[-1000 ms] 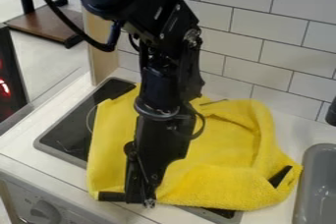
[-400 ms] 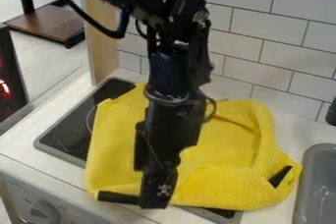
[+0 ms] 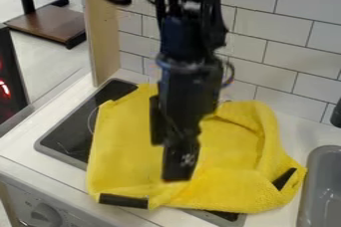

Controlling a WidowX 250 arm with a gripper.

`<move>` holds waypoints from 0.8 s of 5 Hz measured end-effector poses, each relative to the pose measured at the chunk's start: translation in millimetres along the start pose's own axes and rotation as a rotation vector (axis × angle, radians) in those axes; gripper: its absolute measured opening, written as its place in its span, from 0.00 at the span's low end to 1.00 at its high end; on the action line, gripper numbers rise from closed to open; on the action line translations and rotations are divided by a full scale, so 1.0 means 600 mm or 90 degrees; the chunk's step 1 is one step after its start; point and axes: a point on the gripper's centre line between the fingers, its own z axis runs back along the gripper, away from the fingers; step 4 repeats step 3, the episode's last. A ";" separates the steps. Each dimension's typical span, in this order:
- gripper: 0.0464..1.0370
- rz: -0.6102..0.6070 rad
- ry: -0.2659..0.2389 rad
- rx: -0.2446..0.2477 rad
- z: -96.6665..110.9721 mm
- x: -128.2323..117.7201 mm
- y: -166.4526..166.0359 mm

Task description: Unfold the cloth from top right to bottom left

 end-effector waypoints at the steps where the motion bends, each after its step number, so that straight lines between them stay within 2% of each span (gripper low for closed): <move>1: 0.96 0.056 -0.065 0.002 0.024 0.024 0.022; 2: 0.96 0.089 -0.076 0.020 0.023 0.043 0.044; 4: 0.96 0.091 -0.076 0.021 0.023 0.043 0.044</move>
